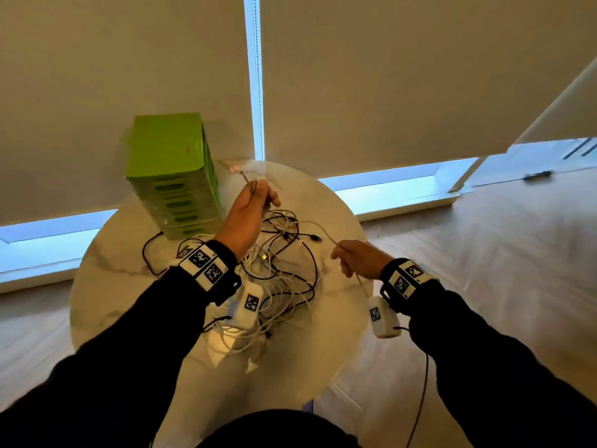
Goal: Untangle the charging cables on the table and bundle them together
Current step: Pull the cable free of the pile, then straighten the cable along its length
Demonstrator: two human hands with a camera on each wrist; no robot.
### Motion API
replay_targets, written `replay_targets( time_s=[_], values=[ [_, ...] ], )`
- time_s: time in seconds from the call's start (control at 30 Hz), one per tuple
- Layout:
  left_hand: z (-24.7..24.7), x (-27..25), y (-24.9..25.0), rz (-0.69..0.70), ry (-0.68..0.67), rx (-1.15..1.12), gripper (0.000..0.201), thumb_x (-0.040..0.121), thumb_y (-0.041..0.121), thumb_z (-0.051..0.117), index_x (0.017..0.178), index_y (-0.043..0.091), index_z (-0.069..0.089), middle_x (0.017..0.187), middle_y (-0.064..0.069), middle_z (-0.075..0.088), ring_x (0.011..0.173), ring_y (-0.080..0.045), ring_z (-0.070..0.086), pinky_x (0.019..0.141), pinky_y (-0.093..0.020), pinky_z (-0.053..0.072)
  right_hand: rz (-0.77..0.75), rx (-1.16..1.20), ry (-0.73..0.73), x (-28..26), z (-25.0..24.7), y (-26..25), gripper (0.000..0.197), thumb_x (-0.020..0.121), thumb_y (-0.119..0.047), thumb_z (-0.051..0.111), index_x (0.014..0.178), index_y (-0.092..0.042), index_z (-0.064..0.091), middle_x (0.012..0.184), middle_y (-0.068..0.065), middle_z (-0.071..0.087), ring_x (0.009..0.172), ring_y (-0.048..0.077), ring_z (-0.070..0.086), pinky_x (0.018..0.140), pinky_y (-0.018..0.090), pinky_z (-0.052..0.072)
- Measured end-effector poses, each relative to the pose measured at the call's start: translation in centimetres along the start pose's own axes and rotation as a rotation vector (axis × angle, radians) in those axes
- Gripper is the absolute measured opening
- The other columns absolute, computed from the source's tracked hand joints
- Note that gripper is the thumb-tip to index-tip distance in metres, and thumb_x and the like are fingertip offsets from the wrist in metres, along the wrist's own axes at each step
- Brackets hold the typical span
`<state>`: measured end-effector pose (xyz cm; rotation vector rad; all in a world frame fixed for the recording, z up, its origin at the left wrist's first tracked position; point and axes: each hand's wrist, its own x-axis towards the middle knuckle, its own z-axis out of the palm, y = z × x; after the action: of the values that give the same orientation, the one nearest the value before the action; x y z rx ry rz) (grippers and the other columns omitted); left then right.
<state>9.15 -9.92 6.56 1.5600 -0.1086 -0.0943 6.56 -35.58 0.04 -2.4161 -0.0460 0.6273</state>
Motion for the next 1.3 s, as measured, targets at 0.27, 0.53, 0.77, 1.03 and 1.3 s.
replay_targets(
  time_s=[0.27,0.53,0.77,1.03,1.3],
  values=[
    [7.5,-3.5,-5.4,-0.153,-0.294,-0.033,0.034,0.110,0.028,0.036,0.080,0.019,0.050,0.068,0.009,0.060,0.067,-0.010,0.044,0.066,-0.028,0.034,0.073,-0.098,-0.040,-4.4,4.6,6.1,0.078,0.079,-0.037,0.078,0.145,-0.031,0.038,0.148,0.001,0.044,0.128,0.024,0.048,0.106,0.040,0.043],
    [8.4,-4.2,-6.8,-0.186,-0.236,0.039,0.051,0.110,0.042,0.027,0.075,0.014,0.053,0.070,0.001,0.058,0.064,-0.005,0.049,0.070,-0.024,0.038,-0.176,0.139,-0.045,-5.6,7.4,1.0,0.030,0.108,-0.034,0.039,0.099,-0.015,0.061,0.084,-0.006,0.064,0.077,0.013,0.061,0.079,0.025,0.049],
    [2.9,-3.4,-8.2,-0.140,-0.076,0.150,0.044,0.109,0.043,0.030,0.078,0.018,0.049,0.078,-0.002,0.048,0.073,-0.017,0.043,0.074,-0.029,0.039,0.261,-0.030,-0.129,-6.5,5.6,7.9,0.026,0.107,-0.026,0.040,0.105,-0.013,0.062,0.099,0.007,0.065,0.091,0.015,0.067,0.080,0.027,0.047],
    [3.6,-4.4,-7.5,-0.206,-0.174,0.012,0.040,0.110,0.034,0.031,0.078,0.017,0.049,0.076,0.002,0.053,0.054,0.002,0.045,0.056,-0.016,0.035,-0.184,-0.129,-0.125,-3.7,7.1,1.2,0.097,0.086,-0.032,0.073,0.159,-0.021,0.009,0.164,0.008,0.017,0.148,0.025,0.023,0.120,0.039,0.026],
    [1.2,-4.0,-6.9,-0.201,-0.078,0.041,0.046,0.109,0.045,0.026,0.086,0.017,0.054,0.076,0.002,0.059,0.062,-0.007,0.051,0.059,-0.020,0.041,-0.330,0.129,0.051,-2.8,7.5,-4.1,0.025,0.107,-0.035,0.039,0.102,-0.011,0.045,0.079,0.002,0.053,0.067,0.014,0.045,0.066,0.033,0.042]
  ],
)
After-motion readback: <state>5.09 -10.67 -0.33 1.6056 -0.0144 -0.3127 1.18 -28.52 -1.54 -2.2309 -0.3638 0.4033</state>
